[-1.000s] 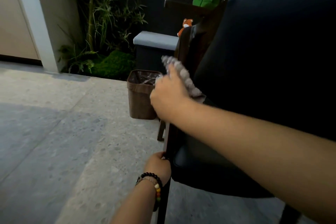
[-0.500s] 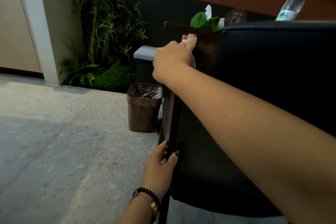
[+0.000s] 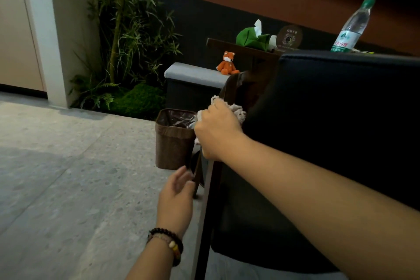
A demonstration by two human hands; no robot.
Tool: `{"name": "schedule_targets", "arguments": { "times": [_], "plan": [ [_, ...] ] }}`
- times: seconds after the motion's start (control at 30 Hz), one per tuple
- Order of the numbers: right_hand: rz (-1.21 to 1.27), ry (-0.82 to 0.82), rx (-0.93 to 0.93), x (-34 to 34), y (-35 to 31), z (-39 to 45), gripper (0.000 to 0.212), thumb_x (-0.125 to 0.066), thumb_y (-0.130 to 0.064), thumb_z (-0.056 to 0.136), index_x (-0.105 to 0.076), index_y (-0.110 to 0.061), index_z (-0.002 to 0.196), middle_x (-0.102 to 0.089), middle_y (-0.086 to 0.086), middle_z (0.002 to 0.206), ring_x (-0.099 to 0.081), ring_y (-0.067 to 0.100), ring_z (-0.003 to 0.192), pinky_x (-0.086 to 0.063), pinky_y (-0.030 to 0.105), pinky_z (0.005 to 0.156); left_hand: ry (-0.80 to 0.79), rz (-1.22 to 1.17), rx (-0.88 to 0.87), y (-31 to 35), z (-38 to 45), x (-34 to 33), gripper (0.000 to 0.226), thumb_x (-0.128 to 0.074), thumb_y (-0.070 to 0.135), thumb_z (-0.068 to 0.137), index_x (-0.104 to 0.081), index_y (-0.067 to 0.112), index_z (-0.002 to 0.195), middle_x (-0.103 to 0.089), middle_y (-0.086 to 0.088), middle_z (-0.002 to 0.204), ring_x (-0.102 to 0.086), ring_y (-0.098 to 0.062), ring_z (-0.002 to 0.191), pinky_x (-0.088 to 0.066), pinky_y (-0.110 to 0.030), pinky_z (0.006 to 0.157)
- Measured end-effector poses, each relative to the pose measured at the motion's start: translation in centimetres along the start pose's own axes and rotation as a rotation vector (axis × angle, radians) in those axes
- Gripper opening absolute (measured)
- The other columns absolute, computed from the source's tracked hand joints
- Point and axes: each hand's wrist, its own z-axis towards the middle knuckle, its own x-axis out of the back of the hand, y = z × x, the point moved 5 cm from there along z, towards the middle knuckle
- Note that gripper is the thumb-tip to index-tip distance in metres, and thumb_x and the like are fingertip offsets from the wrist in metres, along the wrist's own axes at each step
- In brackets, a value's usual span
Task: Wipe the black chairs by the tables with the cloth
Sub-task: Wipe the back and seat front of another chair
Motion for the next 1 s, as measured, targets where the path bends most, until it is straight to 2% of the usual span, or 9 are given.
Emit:
{"name": "schedule_targets", "arguments": {
  "times": [0.13, 0.33, 0.4, 0.5, 0.63, 0.77, 0.87, 0.97, 1.0],
  "plan": [
    [0.104, 0.013, 0.011, 0.7, -0.6, -1.4, 0.025, -0.055, -0.035, 0.093, -0.064, -0.019, 0.109, -0.061, 0.007, 0.112, -0.055, 0.028, 0.106, -0.032, 0.043, 0.098, 0.122, -0.11, 0.023, 1.0, 0.4, 1.3, 0.027, -0.052, 0.009, 0.096, -0.054, 0.027, 0.115, -0.062, 0.0, 0.12, -0.058, -0.017, 0.111, -0.045, -0.041, 0.1],
    [0.105, 0.483, -0.202, 9.6, 5.3, -3.6, 0.023, -0.05, -0.01, 0.091, -0.069, -0.006, 0.104, -0.061, 0.018, 0.112, -0.055, 0.04, 0.106, -0.028, 0.055, 0.109, 0.055, -0.062, -0.126, 5.5, -2.5, 0.8, 0.03, -0.052, 0.015, 0.097, -0.057, 0.041, 0.11, -0.062, 0.015, 0.117, -0.057, -0.009, 0.115, -0.043, -0.042, 0.104],
    [0.158, 0.406, -0.291, 10.9, 8.3, -4.6, 0.02, -0.059, -0.018, 0.09, -0.068, -0.009, 0.105, -0.061, 0.015, 0.106, -0.057, 0.042, 0.102, -0.034, 0.056, 0.102, 0.034, -0.048, -0.176, 7.1, -4.0, 0.0, 0.032, -0.049, 0.013, 0.098, -0.057, 0.041, 0.11, -0.061, 0.015, 0.12, -0.055, -0.01, 0.117, -0.041, -0.042, 0.106],
    [0.378, 0.355, -0.292, 11.3, 10.8, -6.6, 0.03, -0.066, -0.027, 0.085, -0.061, -0.013, 0.111, -0.047, 0.002, 0.086, -0.059, 0.032, 0.092, -0.043, 0.042, 0.072, -0.02, -0.022, -0.212, 8.8, -5.6, -2.3, 0.033, -0.048, 0.012, 0.099, -0.055, 0.039, 0.117, -0.059, 0.016, 0.122, -0.054, -0.005, 0.117, -0.043, -0.035, 0.103],
    [0.721, 0.363, -0.274, 12.7, 13.6, -9.4, 0.012, -0.067, -0.024, 0.08, -0.055, -0.021, 0.084, -0.044, -0.007, 0.071, -0.054, 0.016, 0.072, -0.039, 0.028, 0.054, -0.151, 0.066, -0.392, 14.2, -7.4, -6.5, 0.035, -0.048, 0.014, 0.098, -0.051, 0.043, 0.117, -0.056, 0.023, 0.123, -0.052, 0.012, 0.112, -0.043, -0.016, 0.092],
    [0.854, 0.274, -0.398, 13.2, 19.5, -13.7, 0.013, -0.065, -0.027, 0.075, -0.07, -0.021, 0.085, -0.066, -0.001, 0.077, -0.063, 0.018, 0.069, -0.056, 0.033, 0.058, -0.158, 0.096, -0.56, 20.1, -8.3, -9.3, 0.032, -0.049, 0.016, 0.098, -0.053, 0.031, 0.126, -0.058, 0.018, 0.123, -0.055, -0.001, 0.117, -0.047, -0.034, 0.101],
    [0.999, -0.005, -0.514, 10.1, 24.5, -17.4, 0.022, -0.065, -0.031, 0.078, -0.075, -0.014, 0.088, -0.071, 0.009, 0.086, -0.067, 0.024, 0.079, -0.052, 0.032, 0.062, -0.169, 0.211, -0.623, 23.5, -8.1, -12.3, 0.029, -0.05, 0.022, 0.097, -0.053, 0.031, 0.125, -0.057, 0.016, 0.122, -0.054, -0.001, 0.115, -0.048, -0.034, 0.099],
    [1.269, -0.222, -0.589, 6.3, 26.1, -19.3, 0.021, -0.067, -0.026, 0.083, -0.063, -0.013, 0.067, -0.063, 0.002, 0.071, -0.057, 0.017, 0.068, -0.042, 0.023, 0.06, -0.196, 0.355, -0.602, 25.7, -7.0, -15.9, 0.027, -0.049, 0.03, 0.097, -0.053, 0.031, 0.124, -0.059, 0.019, 0.102, -0.057, 0.016, 0.08, -0.048, -0.008, 0.067],
    [1.278, -0.265, -0.554, 5.3, 26.0, -19.2, 0.025, -0.062, -0.024, 0.087, -0.058, -0.018, 0.064, -0.059, -0.002, 0.074, -0.054, 0.013, 0.071, -0.042, 0.022, 0.063, -0.193, 0.436, -0.573, 26.2, -6.4, -17.0, 0.029, -0.048, 0.035, 0.097, -0.052, 0.03, 0.125, -0.058, 0.02, 0.098, -0.058, 0.012, 0.073, -0.046, -0.009, 0.06]
  ]
}}
